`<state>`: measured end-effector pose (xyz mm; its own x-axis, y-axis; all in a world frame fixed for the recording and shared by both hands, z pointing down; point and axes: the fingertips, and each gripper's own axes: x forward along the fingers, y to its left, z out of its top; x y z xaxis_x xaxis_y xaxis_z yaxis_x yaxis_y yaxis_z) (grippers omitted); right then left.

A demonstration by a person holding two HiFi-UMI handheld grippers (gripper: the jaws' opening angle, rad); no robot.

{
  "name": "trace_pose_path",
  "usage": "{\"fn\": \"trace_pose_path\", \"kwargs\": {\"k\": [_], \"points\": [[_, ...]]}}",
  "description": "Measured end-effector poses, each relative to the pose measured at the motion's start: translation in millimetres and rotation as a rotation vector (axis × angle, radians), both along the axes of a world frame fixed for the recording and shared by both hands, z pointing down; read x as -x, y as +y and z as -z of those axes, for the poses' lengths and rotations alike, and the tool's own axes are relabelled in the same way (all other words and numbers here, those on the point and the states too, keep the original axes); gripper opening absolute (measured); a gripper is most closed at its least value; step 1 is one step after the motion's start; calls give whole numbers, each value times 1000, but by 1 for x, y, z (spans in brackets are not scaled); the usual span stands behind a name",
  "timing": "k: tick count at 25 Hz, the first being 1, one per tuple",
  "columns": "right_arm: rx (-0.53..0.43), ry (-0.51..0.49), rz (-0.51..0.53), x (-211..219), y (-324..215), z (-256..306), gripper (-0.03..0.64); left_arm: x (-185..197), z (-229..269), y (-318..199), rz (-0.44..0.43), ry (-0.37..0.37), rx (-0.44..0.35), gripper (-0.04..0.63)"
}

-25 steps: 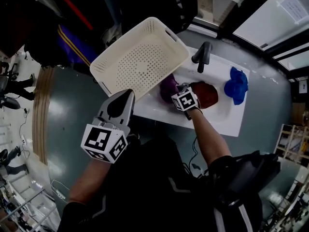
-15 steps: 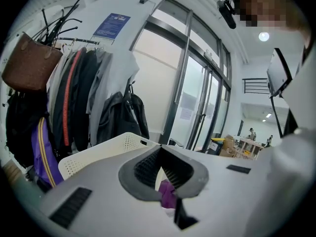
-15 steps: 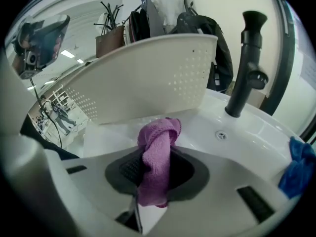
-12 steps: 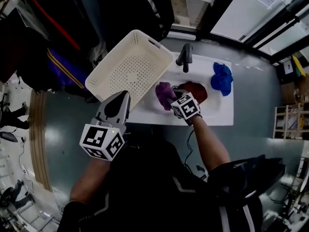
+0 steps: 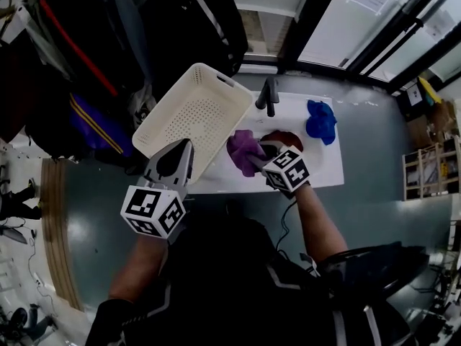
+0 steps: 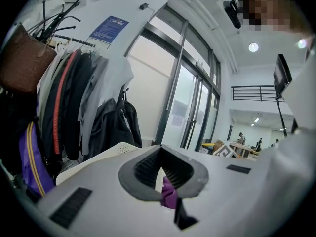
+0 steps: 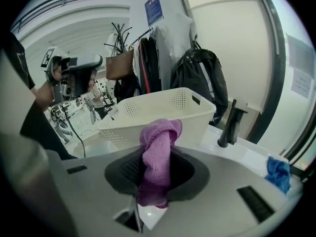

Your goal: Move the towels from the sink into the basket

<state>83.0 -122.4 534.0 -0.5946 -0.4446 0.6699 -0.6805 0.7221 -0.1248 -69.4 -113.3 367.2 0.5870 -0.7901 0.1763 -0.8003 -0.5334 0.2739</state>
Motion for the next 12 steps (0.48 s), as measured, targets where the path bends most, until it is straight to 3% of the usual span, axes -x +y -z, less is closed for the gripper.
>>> {"fn": "trace_pose_path", "kwargs": {"k": [12], "points": [[-111, -47, 24, 38, -2, 96, 103, 36, 13, -11, -34, 8, -35, 3]]}}
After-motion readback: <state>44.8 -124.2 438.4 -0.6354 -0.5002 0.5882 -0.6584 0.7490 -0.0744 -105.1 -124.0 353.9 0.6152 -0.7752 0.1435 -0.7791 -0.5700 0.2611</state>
